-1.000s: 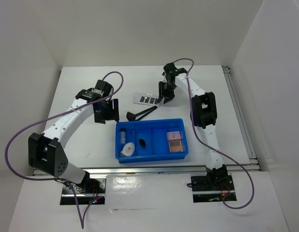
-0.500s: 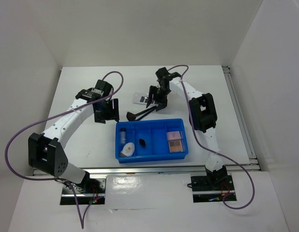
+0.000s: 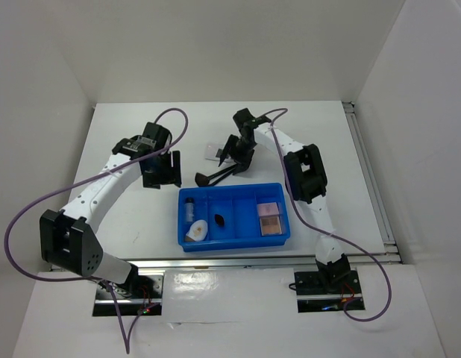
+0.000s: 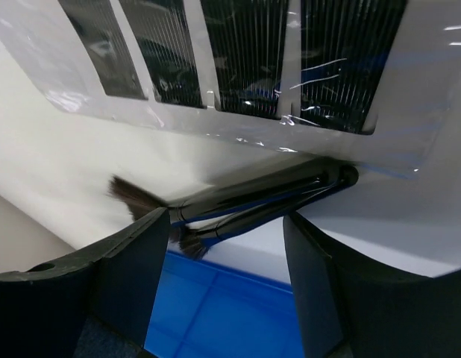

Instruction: Organize the makeup

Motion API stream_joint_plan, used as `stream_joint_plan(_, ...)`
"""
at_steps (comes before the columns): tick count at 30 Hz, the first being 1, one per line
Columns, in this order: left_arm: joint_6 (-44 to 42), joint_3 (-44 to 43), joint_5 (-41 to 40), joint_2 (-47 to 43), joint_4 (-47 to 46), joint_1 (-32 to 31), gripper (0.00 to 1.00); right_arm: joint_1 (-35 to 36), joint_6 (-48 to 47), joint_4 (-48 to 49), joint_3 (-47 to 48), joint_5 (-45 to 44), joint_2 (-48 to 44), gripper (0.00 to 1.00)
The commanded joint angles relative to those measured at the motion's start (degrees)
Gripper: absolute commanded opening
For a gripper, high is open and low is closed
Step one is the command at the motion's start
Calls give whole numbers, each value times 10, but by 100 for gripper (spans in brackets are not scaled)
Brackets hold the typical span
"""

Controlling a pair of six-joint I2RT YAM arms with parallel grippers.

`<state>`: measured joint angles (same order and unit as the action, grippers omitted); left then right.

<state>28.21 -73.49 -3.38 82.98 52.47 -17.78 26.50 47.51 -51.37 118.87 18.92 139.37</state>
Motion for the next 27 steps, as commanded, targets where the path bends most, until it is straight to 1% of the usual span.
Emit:
stream_joint_plan(1,-18,4,-8,-21,-5,7,78,5,36,26,8,-44,5,70)
stream_joint_plan(5,-28,9,-8,-21,-11,13,78,5,57,41,1,-76,5,65)
stream_joint_plan(7,-28,9,-2,-21,-11,18,78,5,57,46,8,-95,5,63)
stream_joint_plan(13,-33,9,-2,-21,-16,24,78,0,51,46,32,-129,16,60)
stream_joint_plan(14,-33,9,-2,-21,-16,24,78,0,51,46,32,-143,16,58)
stream_joint_plan(19,-33,9,-2,-26,-16,24,78,-14,34,48,32,-157,21,54)
stream_joint_plan(20,-33,9,-2,-26,-16,29,78,-15,34,41,32,-171,21,52)
stream_joint_plan(26,-33,9,-2,-26,-16,29,78,-7,-21,54,11,-177,-25,52)
stream_joint_plan(27,-33,9,-2,-26,-16,29,78,-1,-27,54,11,-177,-30,49)
